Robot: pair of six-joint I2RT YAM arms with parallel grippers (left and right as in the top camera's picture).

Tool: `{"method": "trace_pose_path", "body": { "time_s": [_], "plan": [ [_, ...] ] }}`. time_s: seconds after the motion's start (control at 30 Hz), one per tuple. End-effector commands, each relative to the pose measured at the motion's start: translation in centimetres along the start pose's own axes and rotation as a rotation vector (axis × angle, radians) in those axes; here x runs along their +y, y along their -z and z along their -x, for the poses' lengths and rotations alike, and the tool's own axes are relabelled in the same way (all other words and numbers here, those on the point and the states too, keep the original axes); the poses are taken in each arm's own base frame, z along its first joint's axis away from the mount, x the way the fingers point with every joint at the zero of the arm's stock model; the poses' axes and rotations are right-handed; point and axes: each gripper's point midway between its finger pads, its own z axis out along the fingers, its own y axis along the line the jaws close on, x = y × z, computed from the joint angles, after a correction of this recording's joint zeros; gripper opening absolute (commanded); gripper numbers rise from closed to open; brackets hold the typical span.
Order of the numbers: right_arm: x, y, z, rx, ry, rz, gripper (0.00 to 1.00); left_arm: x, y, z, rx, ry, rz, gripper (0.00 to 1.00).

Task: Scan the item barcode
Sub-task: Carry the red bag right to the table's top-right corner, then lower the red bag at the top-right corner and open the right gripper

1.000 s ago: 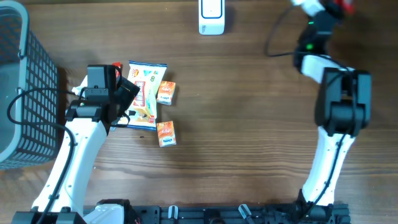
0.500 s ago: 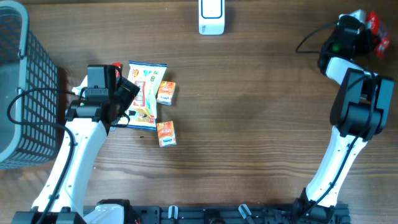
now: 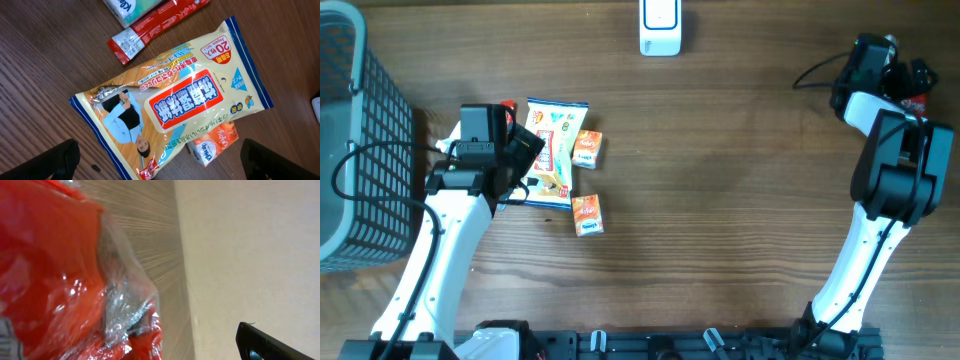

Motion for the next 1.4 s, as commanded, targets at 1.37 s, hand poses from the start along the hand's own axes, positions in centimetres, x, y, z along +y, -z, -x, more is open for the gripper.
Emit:
{"method": "trace_pose_path", "body": {
  "time_s": [1.37],
  "plan": [
    [5.1,28.7,6.6,-0.002,-0.662,1.659,1.00,0.3,0.2,0.4,-0.021,-0.006,0.005,1.00]
  ]
}}
